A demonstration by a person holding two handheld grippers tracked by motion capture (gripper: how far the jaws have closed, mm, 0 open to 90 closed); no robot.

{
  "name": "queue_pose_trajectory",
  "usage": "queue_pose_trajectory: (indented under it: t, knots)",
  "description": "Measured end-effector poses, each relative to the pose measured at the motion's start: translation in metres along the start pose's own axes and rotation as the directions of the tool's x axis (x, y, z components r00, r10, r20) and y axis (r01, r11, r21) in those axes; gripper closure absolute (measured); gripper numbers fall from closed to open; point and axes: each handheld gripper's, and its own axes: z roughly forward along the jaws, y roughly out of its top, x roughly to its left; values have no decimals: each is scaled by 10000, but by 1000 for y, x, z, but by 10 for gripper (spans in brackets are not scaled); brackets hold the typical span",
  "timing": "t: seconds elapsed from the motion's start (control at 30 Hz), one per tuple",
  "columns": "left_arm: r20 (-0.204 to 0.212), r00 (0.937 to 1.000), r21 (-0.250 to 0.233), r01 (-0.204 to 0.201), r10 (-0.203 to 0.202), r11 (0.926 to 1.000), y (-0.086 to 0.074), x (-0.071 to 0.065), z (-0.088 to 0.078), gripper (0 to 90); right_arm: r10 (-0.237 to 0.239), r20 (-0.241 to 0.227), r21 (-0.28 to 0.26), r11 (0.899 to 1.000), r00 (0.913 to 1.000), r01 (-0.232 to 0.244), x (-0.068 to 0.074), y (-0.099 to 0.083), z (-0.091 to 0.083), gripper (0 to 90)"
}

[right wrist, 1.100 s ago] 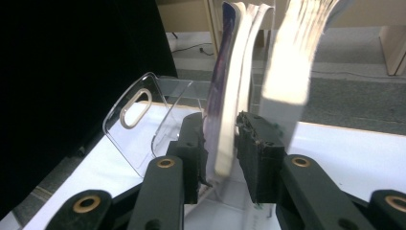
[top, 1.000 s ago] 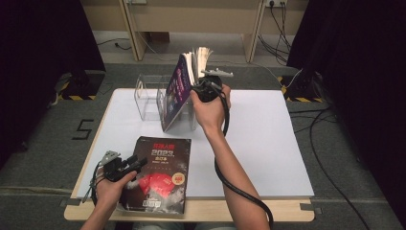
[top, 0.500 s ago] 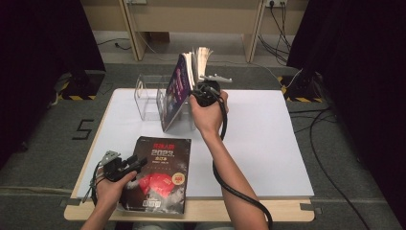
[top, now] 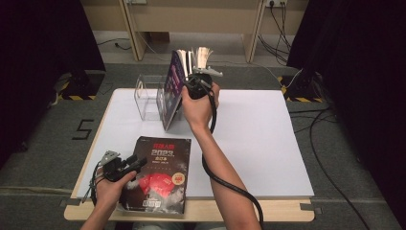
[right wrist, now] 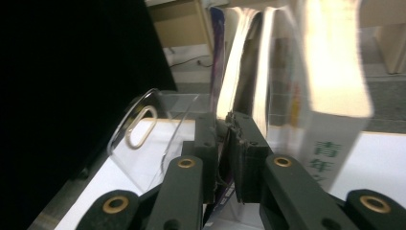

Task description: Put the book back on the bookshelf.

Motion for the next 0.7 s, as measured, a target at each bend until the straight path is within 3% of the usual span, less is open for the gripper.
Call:
queue_pose_trajectory:
  t: [0.2, 0.33, 0.53, 0.7]
  knots:
    - [4, 10000, 31, 4, -4, 10000, -1, 0, 1, 468, -519, 590, 129, 9986, 9969, 512, -1, -5, -3, 796]
    - [38, 10000, 39, -47, 47, 10000, -1, -2, 2, 468, -843, 570, 353, 9960, 9948, 824, -2, -7, -7, 787]
    - [40, 10000, 45, -42, 42, 10000, -1, -2, 2, 468, -877, 574, 124, 9961, 9945, 871, -7, -11, -15, 790]
    - [56, 10000, 47, -52, 52, 10000, -1, -2, 2, 467, -930, 501, 324, 9953, 9944, 915, -9, -13, -17, 793]
